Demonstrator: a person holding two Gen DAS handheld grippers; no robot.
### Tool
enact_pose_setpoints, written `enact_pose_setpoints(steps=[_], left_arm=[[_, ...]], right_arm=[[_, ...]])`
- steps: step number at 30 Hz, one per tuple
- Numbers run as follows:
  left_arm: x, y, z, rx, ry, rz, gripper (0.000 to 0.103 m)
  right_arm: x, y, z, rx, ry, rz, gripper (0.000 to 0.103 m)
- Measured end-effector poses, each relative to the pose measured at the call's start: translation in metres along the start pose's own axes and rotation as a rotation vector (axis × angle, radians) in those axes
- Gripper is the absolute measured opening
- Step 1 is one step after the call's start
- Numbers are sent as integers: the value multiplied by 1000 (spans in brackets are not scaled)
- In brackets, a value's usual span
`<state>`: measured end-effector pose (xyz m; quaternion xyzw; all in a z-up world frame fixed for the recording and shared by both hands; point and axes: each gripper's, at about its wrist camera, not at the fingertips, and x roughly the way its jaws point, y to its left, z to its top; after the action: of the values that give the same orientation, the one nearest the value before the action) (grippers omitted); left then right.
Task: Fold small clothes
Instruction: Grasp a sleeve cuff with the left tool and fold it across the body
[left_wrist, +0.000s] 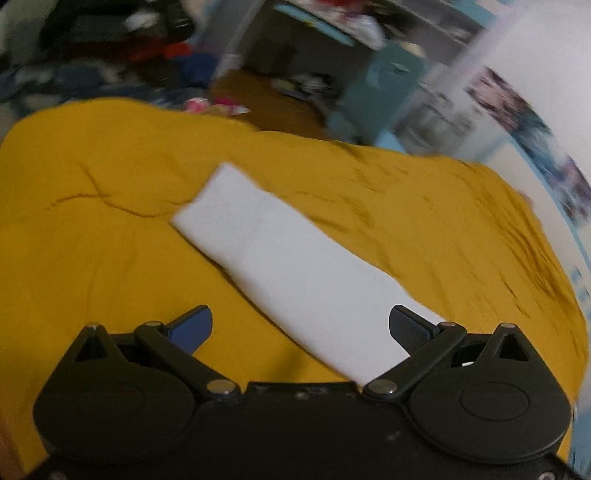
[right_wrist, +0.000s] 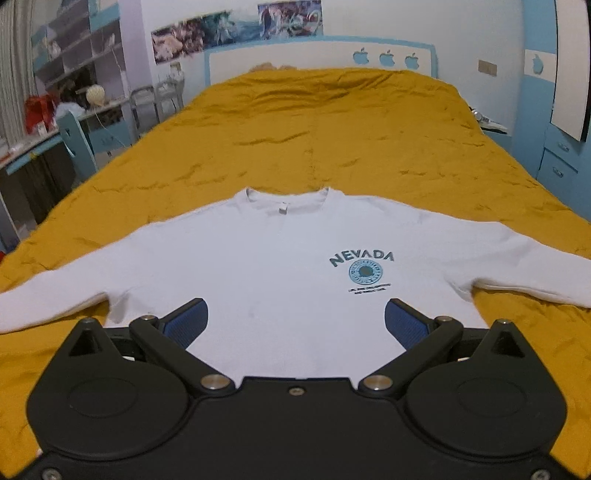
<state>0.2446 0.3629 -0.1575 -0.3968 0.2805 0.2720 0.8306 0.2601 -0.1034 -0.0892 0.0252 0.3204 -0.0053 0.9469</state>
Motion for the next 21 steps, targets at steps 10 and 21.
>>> enact_pose_setpoints(steps=[10,21], left_arm=[[52,-3,37,-56,-123,-26,52],[21,-58,42,-46,-135,-220,7]], right_arm=[[42,11,-14,-24,109,-2,103],[42,-28,-17,25,147,-15,103]])
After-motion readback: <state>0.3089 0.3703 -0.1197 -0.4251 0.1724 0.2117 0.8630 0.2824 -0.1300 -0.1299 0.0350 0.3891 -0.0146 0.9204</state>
